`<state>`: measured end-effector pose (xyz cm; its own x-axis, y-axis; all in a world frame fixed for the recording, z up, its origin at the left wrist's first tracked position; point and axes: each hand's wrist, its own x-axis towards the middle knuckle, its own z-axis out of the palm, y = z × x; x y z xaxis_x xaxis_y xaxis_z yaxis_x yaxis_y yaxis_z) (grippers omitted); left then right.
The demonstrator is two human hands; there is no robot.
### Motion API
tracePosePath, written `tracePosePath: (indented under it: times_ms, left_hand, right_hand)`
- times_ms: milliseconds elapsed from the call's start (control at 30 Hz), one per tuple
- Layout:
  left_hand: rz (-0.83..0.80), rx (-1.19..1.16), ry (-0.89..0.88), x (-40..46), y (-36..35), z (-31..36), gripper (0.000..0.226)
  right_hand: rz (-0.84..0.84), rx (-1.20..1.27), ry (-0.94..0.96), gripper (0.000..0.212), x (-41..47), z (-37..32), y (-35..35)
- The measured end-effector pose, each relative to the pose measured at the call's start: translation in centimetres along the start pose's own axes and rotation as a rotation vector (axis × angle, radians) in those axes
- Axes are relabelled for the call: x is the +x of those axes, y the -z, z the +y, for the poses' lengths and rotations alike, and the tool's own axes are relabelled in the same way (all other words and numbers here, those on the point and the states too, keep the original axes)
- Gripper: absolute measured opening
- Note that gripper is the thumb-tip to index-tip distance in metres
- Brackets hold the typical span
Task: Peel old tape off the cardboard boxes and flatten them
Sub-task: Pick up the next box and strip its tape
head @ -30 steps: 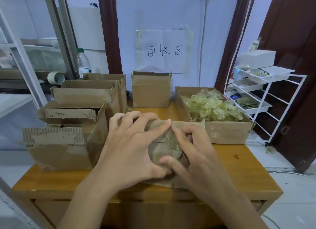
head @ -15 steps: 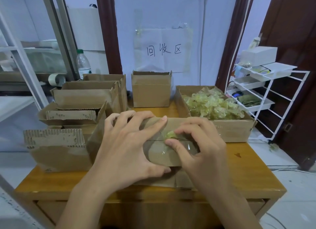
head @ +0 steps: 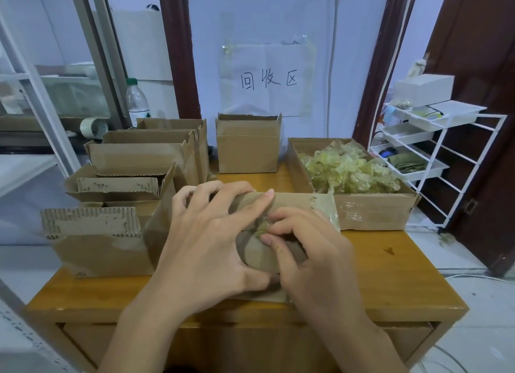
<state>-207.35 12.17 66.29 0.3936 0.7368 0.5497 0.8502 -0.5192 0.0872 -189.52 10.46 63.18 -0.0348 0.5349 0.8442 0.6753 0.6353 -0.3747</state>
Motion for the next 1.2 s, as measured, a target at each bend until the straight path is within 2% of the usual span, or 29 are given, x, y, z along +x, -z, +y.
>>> tracePosePath:
  times_ms: [200, 333, 700, 800, 933, 1067, 1200]
  left_hand:
    - [0.011, -0.023, 0.013, -0.3, 0.1, -0.5, 0.099]
    - [0.007, -0.026, 0.026, -0.3, 0.1, -0.6, 0.099]
    - [0.016, -0.039, 0.009, -0.3, 0.0, -0.9, 0.102]
    - [0.021, -0.034, 0.014, -0.4, 0.1, -1.0, 0.103]
    - [0.030, -0.025, 0.019, -0.3, 0.0, -1.0, 0.102]
    - [0.030, -0.015, 0.018, -0.4, -0.1, -1.0, 0.102]
    - [0.036, -0.033, 0.036, -0.5, 0.1, -1.2, 0.102]
  right_hand:
    - [-0.015, 0.032, 0.012, 0.026, 0.7, -0.4, 0.0]
    - [0.000, -0.009, -0.002, 0.046, 0.5, -0.2, 0.2]
    - [0.282, 0.014, -0.038, 0.018, -0.2, 1.1, 0.9]
    - [0.367, 0.029, -0.058, 0.020, 0.1, 1.7, 1.4]
    - [0.275, -0.002, -0.034, 0.011, 0.1, 2.0, 1.4]
    - [0.223, -0.019, 0.005, 0.033, -0.3, 2.1, 1.4]
    - [0.148, 0.013, 0.016, 0.031, -0.7, 2.2, 1.8]
